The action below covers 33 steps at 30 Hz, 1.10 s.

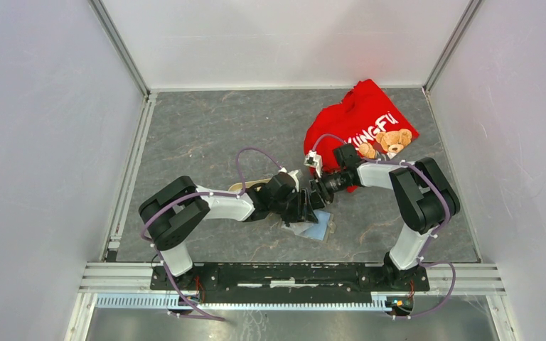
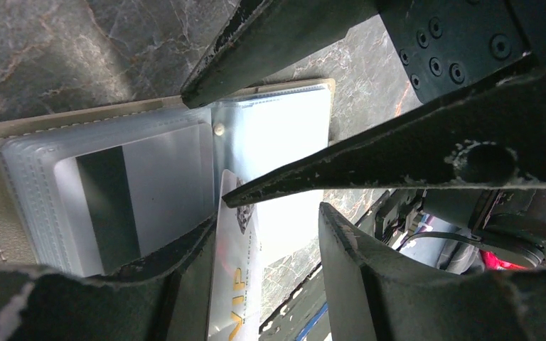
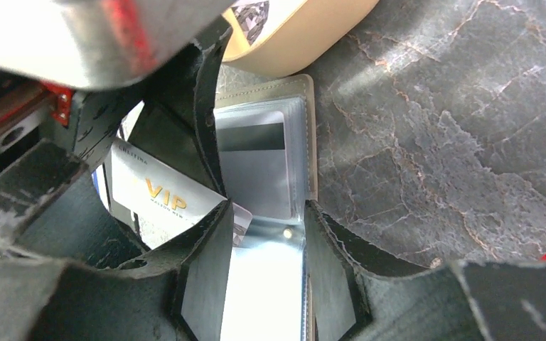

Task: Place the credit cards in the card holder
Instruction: Adjust the credit card.

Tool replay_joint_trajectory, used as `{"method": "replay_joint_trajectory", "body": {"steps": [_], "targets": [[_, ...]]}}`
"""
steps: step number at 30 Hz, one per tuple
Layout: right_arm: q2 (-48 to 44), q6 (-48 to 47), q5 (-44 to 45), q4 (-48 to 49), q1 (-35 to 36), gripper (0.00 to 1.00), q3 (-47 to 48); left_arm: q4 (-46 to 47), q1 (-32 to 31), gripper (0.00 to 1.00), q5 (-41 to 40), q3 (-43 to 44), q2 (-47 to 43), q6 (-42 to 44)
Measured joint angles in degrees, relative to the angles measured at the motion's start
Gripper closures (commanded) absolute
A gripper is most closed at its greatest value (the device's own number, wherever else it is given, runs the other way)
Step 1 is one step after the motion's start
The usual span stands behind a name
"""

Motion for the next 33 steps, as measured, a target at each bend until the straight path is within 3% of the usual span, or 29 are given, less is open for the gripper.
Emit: {"method": "replay_joint_trajectory", "body": {"steps": [8,20,22,28,33], "targets": [[-0.9,-5.1,-2.8,-2.5,-0.8,0.44,0.0,0.3,0.0,0.45,-0.1,-0.8,-0.5,0.0],[-5.9,-9.8,-3.1,-5.9,-3.7,0.44,0.3,-1.7,0.3,0.51,-0.7,-2.2,-3.1,0.0],[-5.9,-10.4,-3.1,-6.5,-3.7,0.45,0.3,-2.2,0.5,0.55,-1.1,-2.2,-3.6,0.0],[-6.8,-12.0,-3.1,-8.3,-3.7,0.45,0.4,-2.8,0.9,0.85,-2.2,-2.4,-4.8,-0.1],[-8.7,-13.0,-3.1,-9.0,-3.7,0.45,0.4,-2.9,1.3,0.93,-3.0,-3.2,-5.8,-0.1]]}}
